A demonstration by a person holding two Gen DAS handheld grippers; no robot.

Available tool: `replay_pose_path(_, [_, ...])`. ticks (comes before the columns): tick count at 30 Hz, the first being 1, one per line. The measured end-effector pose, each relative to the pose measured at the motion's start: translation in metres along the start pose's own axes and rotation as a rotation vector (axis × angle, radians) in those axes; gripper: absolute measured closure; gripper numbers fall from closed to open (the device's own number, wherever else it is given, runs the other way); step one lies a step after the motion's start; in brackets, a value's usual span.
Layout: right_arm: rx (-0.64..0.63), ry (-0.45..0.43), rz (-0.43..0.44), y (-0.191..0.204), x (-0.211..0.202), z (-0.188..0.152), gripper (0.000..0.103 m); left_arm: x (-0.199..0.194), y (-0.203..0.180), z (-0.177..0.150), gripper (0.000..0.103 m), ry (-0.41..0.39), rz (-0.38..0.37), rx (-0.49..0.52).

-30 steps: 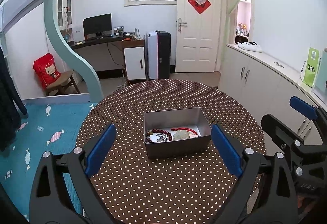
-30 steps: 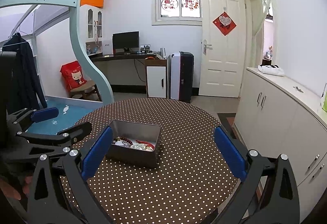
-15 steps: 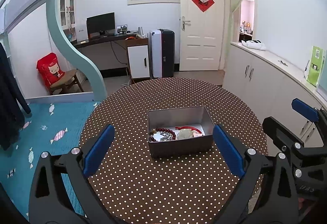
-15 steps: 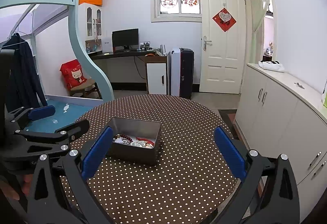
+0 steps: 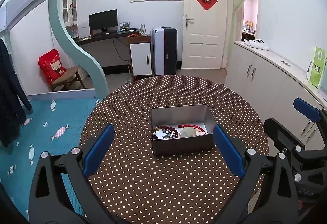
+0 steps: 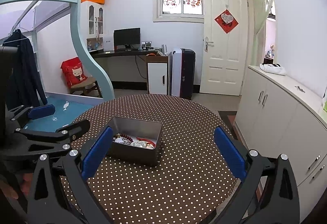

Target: Organize jewelry

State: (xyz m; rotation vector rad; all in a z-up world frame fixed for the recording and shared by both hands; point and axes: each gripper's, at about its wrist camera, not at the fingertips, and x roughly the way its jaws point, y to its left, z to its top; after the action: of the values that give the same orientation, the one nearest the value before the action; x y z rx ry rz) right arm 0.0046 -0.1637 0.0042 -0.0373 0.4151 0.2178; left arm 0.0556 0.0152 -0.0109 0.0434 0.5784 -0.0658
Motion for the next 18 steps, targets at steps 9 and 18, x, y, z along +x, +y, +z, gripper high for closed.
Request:
replay_pose_path(9, [-0.005,0.004,0.000,0.0028,0.0004,-0.0002,0.007,0.0011,0.0022,-0.0011,0.006,0.009,-0.002,-0.006])
replay_pose_path(18, [-0.008,0.007,0.003,0.0029,0.0005,0.0000,0.007,0.0002,0.0026,-0.0006,0.006,0.012,0.007,-0.007])
